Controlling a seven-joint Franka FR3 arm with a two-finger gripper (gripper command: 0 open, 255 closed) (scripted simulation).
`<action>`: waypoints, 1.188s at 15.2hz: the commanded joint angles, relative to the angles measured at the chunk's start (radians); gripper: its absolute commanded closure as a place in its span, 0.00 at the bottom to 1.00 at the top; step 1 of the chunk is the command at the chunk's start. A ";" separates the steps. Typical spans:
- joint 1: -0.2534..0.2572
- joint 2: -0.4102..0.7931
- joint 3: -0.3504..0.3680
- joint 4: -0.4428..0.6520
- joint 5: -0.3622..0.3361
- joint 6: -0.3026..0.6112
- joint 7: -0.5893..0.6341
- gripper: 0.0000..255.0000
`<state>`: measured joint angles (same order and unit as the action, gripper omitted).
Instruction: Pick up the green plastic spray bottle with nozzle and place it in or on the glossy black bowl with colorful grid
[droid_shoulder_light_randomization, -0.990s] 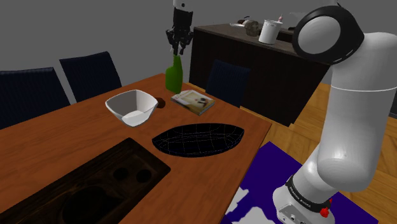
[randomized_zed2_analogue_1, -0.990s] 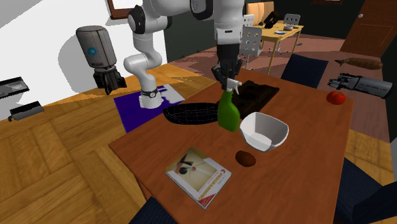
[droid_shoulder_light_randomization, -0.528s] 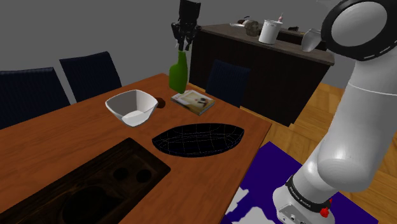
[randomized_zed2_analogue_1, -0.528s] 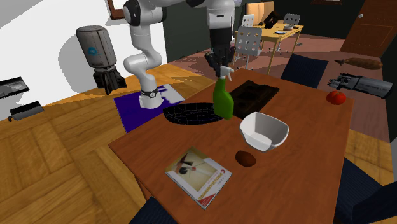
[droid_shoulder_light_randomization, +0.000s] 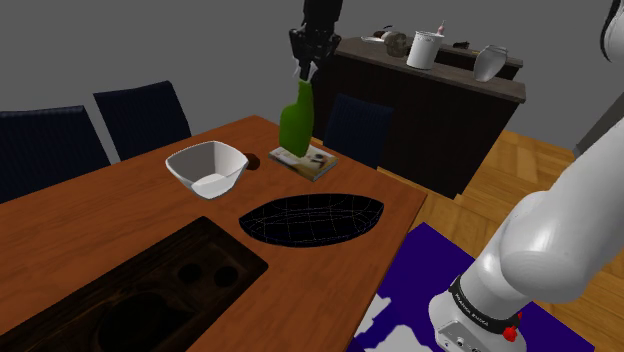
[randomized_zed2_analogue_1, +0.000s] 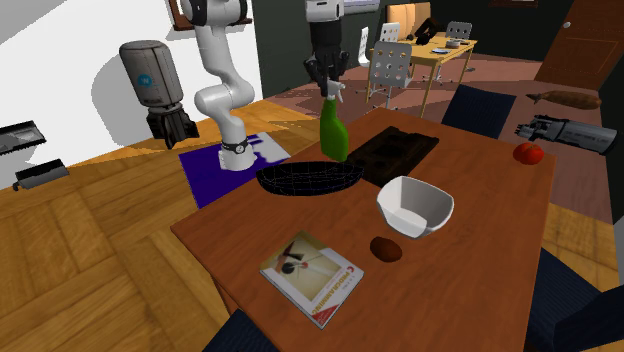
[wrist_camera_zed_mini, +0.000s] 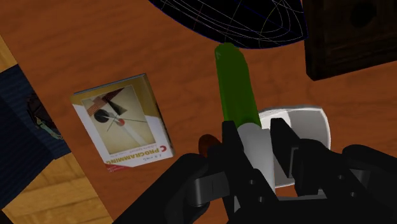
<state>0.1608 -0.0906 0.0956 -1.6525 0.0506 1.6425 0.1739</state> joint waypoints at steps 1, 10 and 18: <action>0.005 -0.066 0.005 -0.046 0.006 -0.020 0.010 1.00; 0.033 -0.322 0.034 -0.214 0.038 -0.103 0.067 1.00; 0.036 -0.357 0.036 -0.355 0.043 0.003 0.060 1.00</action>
<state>0.1969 -0.4448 0.1328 -1.9914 0.0936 1.6318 0.2367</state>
